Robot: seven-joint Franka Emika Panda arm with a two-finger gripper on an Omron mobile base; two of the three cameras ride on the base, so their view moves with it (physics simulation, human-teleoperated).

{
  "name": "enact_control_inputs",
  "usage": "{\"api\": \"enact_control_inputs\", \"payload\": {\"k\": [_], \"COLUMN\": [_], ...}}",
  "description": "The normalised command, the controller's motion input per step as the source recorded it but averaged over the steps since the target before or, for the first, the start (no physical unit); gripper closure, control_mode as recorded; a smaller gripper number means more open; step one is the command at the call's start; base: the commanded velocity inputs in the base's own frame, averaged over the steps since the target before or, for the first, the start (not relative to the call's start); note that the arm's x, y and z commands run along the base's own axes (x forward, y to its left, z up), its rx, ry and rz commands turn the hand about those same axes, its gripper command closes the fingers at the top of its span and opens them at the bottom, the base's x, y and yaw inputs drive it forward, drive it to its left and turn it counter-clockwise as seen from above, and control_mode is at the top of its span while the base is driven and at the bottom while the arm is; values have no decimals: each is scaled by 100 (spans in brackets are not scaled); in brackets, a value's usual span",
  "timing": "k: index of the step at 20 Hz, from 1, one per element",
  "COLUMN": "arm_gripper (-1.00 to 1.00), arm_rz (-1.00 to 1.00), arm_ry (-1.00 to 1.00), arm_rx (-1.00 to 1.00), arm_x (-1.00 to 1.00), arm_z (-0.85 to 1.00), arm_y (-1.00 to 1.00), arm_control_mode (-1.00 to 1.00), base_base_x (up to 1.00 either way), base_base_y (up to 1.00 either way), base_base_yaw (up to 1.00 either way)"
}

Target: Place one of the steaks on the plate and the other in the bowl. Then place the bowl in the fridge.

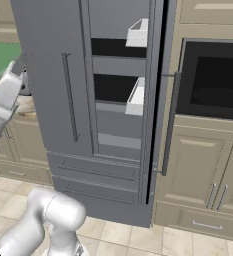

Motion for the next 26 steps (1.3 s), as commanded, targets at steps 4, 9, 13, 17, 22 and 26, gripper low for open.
{"api": "enact_control_inputs", "payload": {"k": [4,9,13,17,22,26], "arm_gripper": [100,100,100,100,100,100], "arm_rz": [2,14,3,3,1,0], "arm_ry": [-12,-7,-34,-40,-8,0], "arm_rx": [72,63,-10,-19,-3,0], "arm_x": [3,8,-9,-18,-2,0], "arm_z": [50,37,22,15,1,0], "arm_y": [29,63,100,99,20,0], "arm_control_mode": [-100,-100,-100,-100,100,100], "base_base_x": [0,0,0,0,-8,14], "base_base_y": [0,0,0,0,80,100], "base_base_yaw": [0,0,0,0,8,17]}}
